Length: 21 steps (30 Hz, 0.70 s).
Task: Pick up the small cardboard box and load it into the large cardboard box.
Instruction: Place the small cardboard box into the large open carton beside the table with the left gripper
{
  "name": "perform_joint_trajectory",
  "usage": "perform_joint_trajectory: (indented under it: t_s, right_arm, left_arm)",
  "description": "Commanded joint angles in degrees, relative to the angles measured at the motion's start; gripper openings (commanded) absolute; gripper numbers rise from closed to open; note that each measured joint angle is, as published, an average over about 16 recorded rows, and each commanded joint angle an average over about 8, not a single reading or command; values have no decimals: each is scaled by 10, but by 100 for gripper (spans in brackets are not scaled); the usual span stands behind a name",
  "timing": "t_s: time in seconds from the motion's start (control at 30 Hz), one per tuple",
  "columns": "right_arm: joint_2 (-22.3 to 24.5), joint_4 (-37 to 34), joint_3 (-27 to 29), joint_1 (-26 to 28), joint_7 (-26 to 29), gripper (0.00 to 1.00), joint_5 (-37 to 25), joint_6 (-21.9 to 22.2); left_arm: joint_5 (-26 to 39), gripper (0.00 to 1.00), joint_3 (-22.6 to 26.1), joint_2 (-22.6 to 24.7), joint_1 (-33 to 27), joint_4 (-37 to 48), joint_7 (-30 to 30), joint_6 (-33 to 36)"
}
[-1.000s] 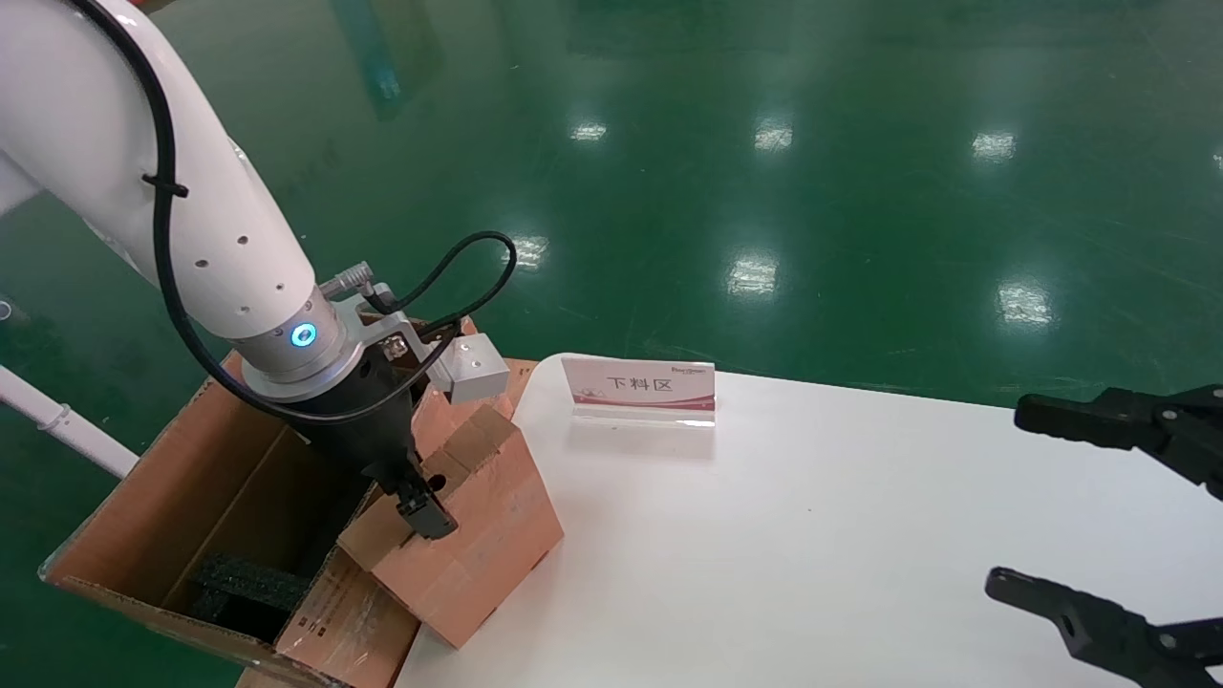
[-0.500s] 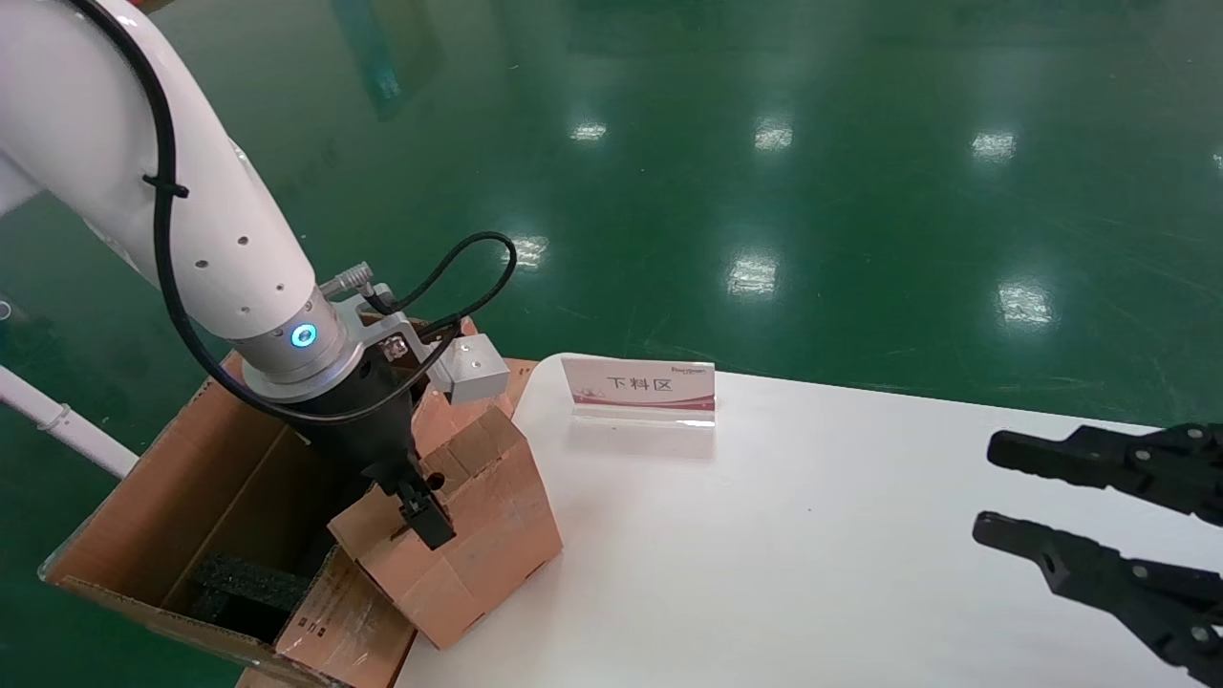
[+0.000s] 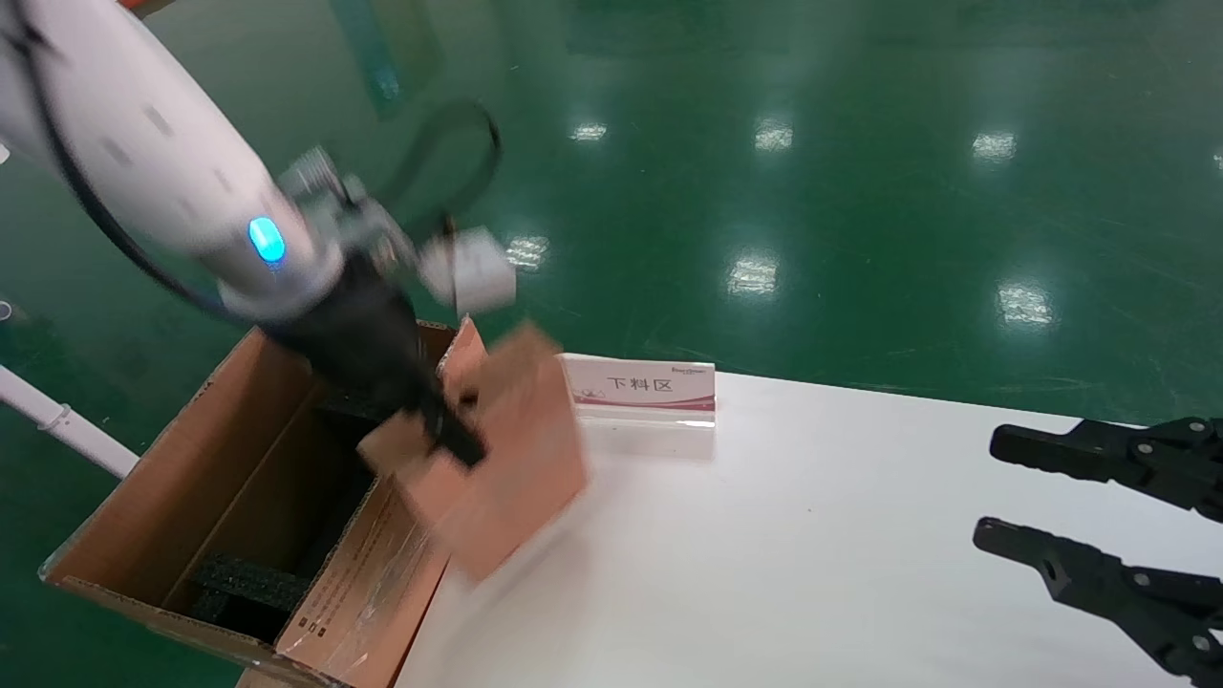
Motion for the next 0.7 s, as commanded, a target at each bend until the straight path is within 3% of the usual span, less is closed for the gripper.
perform_joint_trajectory:
  t_s: [0.03,0.2,0.4,0.7]
  right_arm:
    - [0,0,0,0,0,100,0,0]
    - [0,0,0,0,0,100,0,0]
    - [0,0,-1,0,0,100,0,0]
    - [0,0,-1,0,0,100,1,0]
  left_arm:
    - [-17,0,-17,-6,-23,13,4,0]
    - [-24,0,-43,-9,-78,78,41,8]
    - [12,0,-45,-4,-133,172,103,23]
    - [48,0,33,0,-176,286,195,47]
